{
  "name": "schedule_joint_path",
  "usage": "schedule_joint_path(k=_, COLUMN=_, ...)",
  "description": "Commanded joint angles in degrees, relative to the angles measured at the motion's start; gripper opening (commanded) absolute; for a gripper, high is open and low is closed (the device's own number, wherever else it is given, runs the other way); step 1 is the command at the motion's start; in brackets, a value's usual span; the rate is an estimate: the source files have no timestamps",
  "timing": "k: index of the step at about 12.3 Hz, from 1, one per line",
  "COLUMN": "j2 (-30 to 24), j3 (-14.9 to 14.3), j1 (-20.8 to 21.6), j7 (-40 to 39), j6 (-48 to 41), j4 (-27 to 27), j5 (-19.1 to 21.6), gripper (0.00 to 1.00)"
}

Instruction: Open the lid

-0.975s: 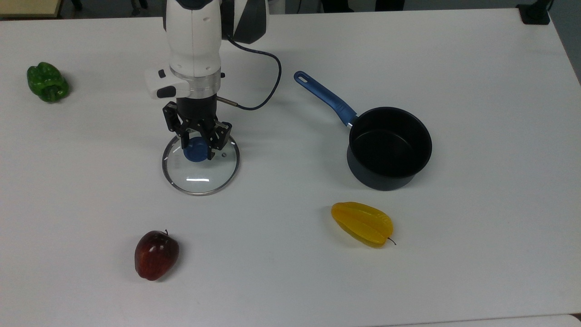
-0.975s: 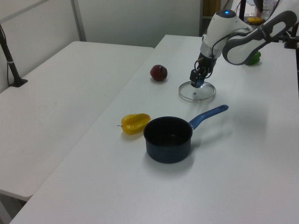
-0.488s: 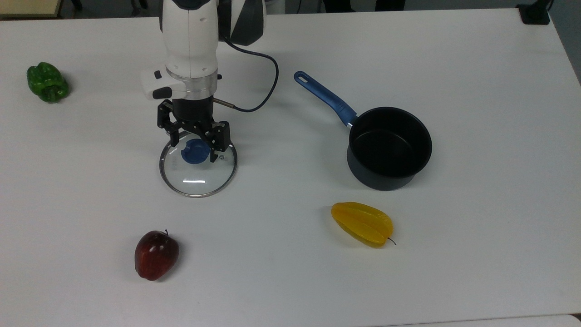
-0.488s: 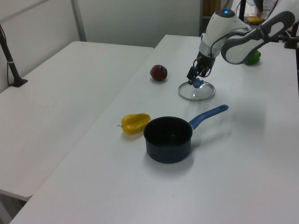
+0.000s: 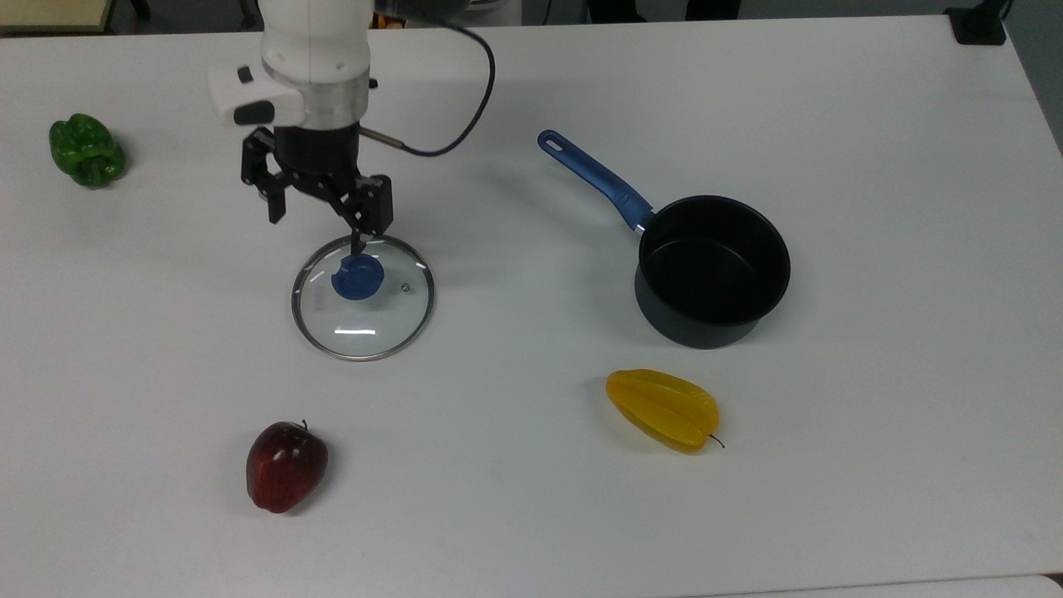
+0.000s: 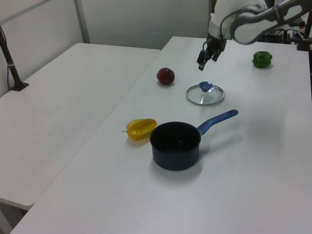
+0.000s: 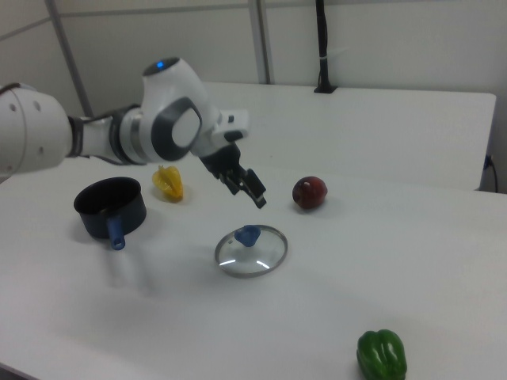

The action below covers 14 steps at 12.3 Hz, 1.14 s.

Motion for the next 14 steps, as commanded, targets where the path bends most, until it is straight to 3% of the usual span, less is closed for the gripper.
schedule_joint_path(k=1, j2=-5.60, j3=0.61, j1=1.36, j7=-1.83, j6=-9.46, j4=1.43, j5=0.18, gripper=1.00)
schedule_joint_path(k=9, j2=-15.10, j3=-0.27, j1=9.36, j7=-14.22, j6=-30.22, j4=0.47, j5=9.05, gripper=1.00)
schedule_joint_path(k=12, j2=-17.74, j3=-5.61, j1=13.13, j7=-15.20, j6=-36.01, j4=0.46, j5=13.45, gripper=1.00)
schedule_joint_path(k=14, j2=-18.80, j3=-6.33, j1=11.83, j7=-15.89, j6=-38.14, j4=0.99, j5=13.45, gripper=1.00)
